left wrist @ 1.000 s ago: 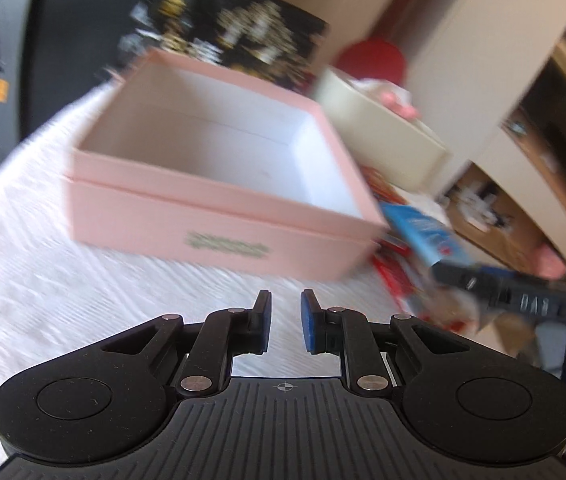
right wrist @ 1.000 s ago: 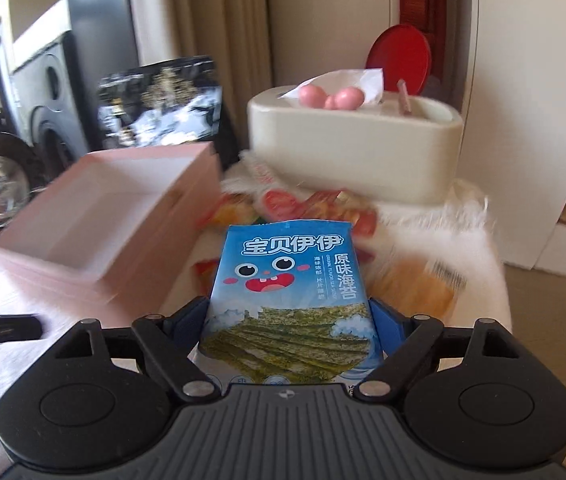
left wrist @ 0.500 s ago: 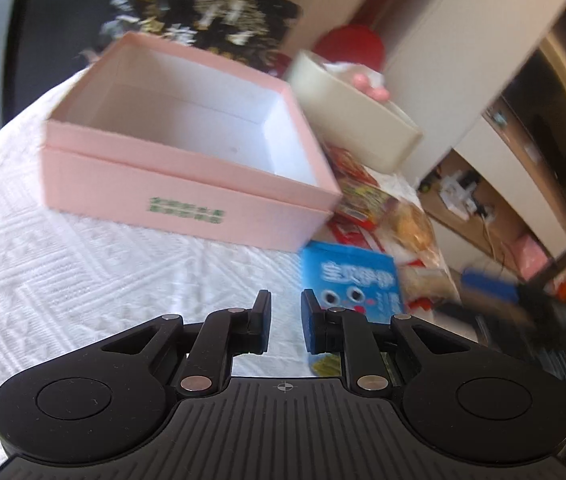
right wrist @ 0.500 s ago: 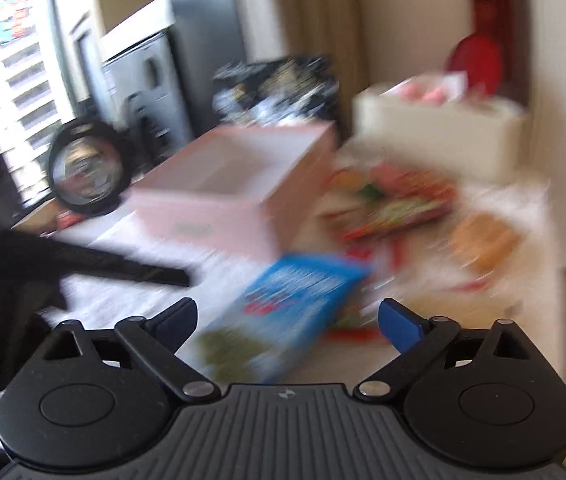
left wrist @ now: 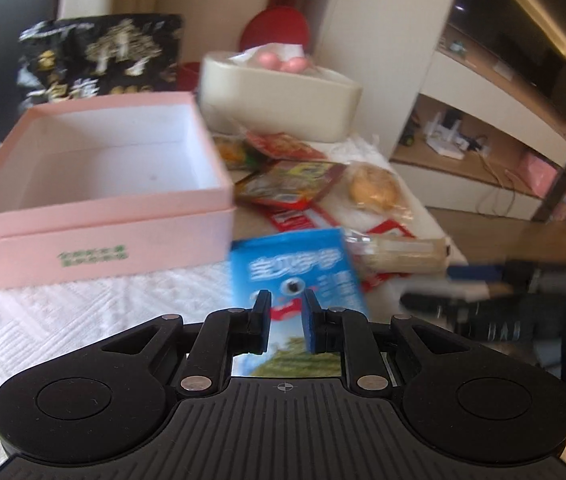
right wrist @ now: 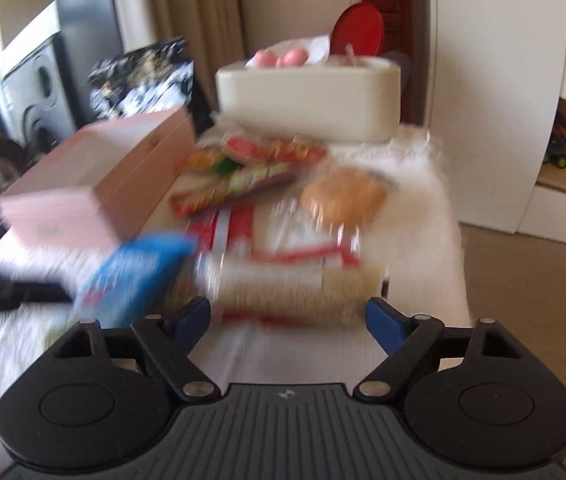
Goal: Organize snacks
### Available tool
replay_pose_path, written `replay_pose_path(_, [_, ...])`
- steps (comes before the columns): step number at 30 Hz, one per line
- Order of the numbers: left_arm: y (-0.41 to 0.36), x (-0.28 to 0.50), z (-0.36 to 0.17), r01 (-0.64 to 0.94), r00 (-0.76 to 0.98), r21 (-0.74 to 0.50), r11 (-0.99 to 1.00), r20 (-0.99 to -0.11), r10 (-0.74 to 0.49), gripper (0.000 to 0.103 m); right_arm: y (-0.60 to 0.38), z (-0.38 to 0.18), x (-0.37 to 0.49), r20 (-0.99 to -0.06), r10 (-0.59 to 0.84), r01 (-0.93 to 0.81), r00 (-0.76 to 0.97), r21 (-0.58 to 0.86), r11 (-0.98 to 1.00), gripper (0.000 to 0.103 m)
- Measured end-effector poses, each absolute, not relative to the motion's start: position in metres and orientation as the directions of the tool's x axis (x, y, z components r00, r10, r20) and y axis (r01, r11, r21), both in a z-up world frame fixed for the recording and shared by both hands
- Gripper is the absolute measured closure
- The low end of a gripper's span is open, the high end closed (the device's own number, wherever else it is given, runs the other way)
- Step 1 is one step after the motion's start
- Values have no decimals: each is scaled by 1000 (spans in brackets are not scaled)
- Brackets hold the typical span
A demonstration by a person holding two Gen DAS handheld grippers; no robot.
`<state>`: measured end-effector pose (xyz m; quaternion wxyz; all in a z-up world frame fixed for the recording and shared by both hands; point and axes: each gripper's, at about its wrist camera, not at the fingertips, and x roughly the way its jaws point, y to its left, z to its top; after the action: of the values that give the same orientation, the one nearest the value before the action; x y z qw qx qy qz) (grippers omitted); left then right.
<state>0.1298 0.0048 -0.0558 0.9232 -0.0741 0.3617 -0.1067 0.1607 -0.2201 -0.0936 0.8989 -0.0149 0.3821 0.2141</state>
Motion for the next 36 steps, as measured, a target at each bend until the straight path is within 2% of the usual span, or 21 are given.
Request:
replay_pose_path(4, [-33, 126, -52, 250, 708, -143, 958, -647, -282, 84, -231, -96, 144, -674, 373, -381, 637, 145, 913, 16])
replay_pose_path(5, [-43, 125, -53, 272, 711, -111, 956, -646, -278, 84, -232, -95, 143, -666, 365, -365, 651, 147, 919, 11])
replay_pose_path(6, [-52, 122, -54, 293, 717, -73, 953, -643, -269, 84, -235, -95, 144, -659, 359, -347, 661, 155, 925, 7])
replay_pose_path(8, [-67, 118, -59, 319, 734, 12, 948, -636, -239, 79, -235, -98, 149, -670, 337, -311, 661, 164, 936, 6])
replay_pose_path(11, [-69, 115, -68, 307, 734, 84, 948, -655, -179, 77, -230, -103, 151, -689, 308, -299, 656, 137, 944, 3])
replay_pose_path(15, [-46, 112, -71, 303, 691, 5, 953, -690, -216, 74, -220, -105, 146, -724, 284, -360, 628, 54, 931, 0])
replay_pose_path(21, [-28, 100, -66, 279, 679, 27, 960, -713, -177, 74, -222, -103, 145, -736, 284, -342, 615, 76, 937, 0])
replay_pose_path(24, [-12, 94, -63, 265, 674, -2, 964, -714, -187, 75, -217, -102, 145, -759, 277, -388, 589, 35, 921, 0])
replay_pose_path(25, [-4, 92, -60, 261, 675, -37, 965, -707, -210, 76, -215, -99, 145, -764, 291, -419, 576, 29, 907, 1])
replay_pose_path(27, [15, 91, -55, 237, 685, -122, 964, -683, -255, 76, -212, -89, 142, -736, 350, -476, 579, 43, 878, 12])
replay_pose_path(30, [44, 100, -50, 149, 726, -195, 969, -644, -241, 77, -206, -67, 145, -631, 380, -475, 676, 21, 880, 12])
replay_pose_path(32, [62, 113, -52, 95, 738, -250, 964, -632, -237, 77, -201, -57, 161, -599, 376, -461, 707, 13, 887, 14])
replay_pose_path(34, [76, 126, -59, 46, 724, -313, 949, -644, -248, 77, -199, -56, 187, -618, 365, -439, 696, 36, 898, 34])
replay_pose_path(35, [81, 131, -62, 28, 717, -335, 942, -650, -252, 77, -201, -59, 202, -646, 358, -424, 674, 58, 904, 53])
replay_pose_path(36, [85, 133, -65, 20, 713, -347, 938, -653, -256, 77, -205, -63, 215, -671, 352, -407, 652, 83, 910, 58])
